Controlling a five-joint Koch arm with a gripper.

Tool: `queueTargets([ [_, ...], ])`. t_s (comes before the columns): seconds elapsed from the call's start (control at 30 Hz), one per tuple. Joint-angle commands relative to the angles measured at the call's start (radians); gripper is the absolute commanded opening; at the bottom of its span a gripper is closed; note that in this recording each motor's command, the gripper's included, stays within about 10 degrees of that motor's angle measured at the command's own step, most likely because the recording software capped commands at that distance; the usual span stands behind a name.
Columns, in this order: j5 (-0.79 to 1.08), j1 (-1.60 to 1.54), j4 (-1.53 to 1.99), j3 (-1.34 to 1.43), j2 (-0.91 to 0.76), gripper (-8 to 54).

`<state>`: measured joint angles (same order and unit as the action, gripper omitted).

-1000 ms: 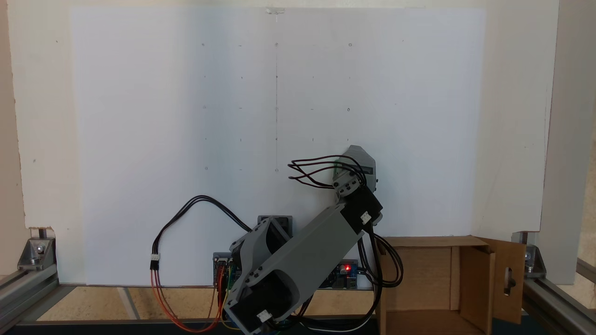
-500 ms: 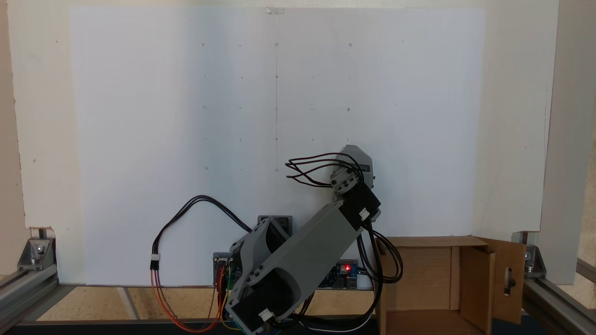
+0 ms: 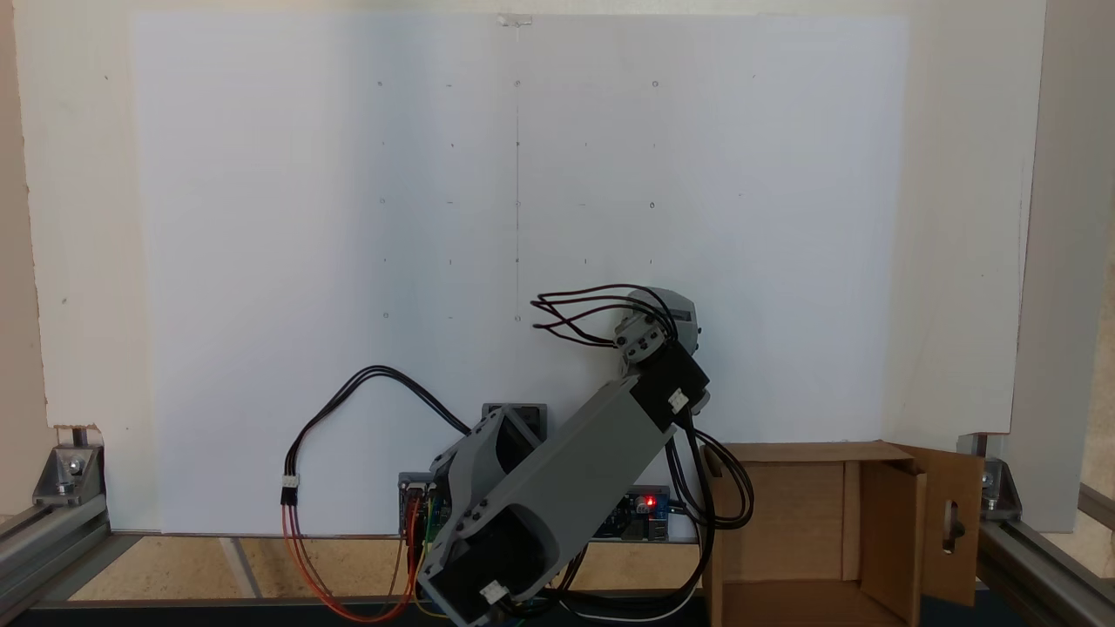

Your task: Grasp a green dice and put it in the bin.

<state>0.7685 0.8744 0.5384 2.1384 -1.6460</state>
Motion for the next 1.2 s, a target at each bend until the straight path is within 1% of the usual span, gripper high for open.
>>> queueTargets([
  [0.0,-0.117,-0.008,0.117,-0.130,-0.052,11.8],
  [0.2,-0.252,-0.037,0.457,-0.517,-0.067,11.8],
  [0.23,-0.282,-0.041,0.544,-0.618,-0.067,11.8],
  [0.33,-0.307,-0.055,0.702,-0.792,-0.072,11.8],
  [0.37,-0.310,-0.058,0.741,-0.805,-0.083,11.8],
  [0.5,-0.311,-0.037,0.742,-0.848,-0.087,11.8],
  [0.73,-0.310,0.305,0.741,-1.037,-0.066,11.8],
  [0.93,-0.322,0.577,0.726,-1.192,0.072,11.8],
  [1.17,-0.359,0.856,0.669,-1.227,0.250,11.8],
])
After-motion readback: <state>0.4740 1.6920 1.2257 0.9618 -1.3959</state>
